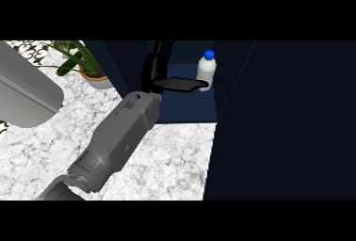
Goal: Pick up the bottled water, place it into the cabinet and close the cabinet
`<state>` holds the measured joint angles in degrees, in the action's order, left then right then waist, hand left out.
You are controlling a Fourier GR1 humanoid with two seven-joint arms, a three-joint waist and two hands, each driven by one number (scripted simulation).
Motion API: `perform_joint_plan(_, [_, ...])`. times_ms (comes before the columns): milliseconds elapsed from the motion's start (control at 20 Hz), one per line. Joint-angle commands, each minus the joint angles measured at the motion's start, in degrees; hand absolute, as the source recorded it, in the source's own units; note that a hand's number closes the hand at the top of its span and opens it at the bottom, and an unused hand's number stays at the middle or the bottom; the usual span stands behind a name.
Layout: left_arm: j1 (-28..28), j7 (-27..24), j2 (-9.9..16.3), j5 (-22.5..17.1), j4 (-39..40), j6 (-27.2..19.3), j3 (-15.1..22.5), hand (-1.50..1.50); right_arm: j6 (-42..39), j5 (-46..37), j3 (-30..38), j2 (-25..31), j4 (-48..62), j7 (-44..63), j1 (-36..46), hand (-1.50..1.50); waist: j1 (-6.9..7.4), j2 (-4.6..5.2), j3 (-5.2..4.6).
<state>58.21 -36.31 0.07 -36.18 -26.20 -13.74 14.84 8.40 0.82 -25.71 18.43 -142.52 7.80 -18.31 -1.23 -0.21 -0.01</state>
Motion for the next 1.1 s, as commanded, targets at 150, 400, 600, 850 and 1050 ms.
perform_joint_plan(150, [-15.2, 5.5, 0.6, 0.5, -19.4, -1.7, 6.6, 1.50, 0.2, -1.2, -1.3, 1.1, -6.1, 1.2, -5.0, -1.50, 2.38, -0.80, 0.03])
perform_joint_plan(400, [-24.6, 7.8, 3.5, 1.9, -32.5, -3.5, 9.7, 1.50, -2.6, -2.7, 0.1, 4.7, -6.4, 4.0, -0.3, -1.50, 2.54, -0.56, -0.01])
perform_joint_plan(600, [-32.3, 12.0, 6.1, 3.0, -42.8, -6.6, 12.9, 1.50, -5.4, -3.2, -1.0, 8.7, -5.4, 6.2, 1.2, 1.50, 2.94, -0.64, 0.00])
perform_joint_plan(850, [-44.9, 8.7, 12.2, 4.0, -53.3, -4.6, 13.0, 1.50, -6.6, -1.9, -7.9, 8.0, -6.3, 11.9, 3.5, 1.50, 2.11, -0.16, -0.03])
perform_joint_plan(1050, [-52.1, 11.7, 16.9, 4.3, -64.2, -6.3, 13.1, 1.50, -2.8, -3.8, -15.9, 0.7, -4.0, 18.6, 9.6, 1.50, 2.48, -0.12, -0.08])
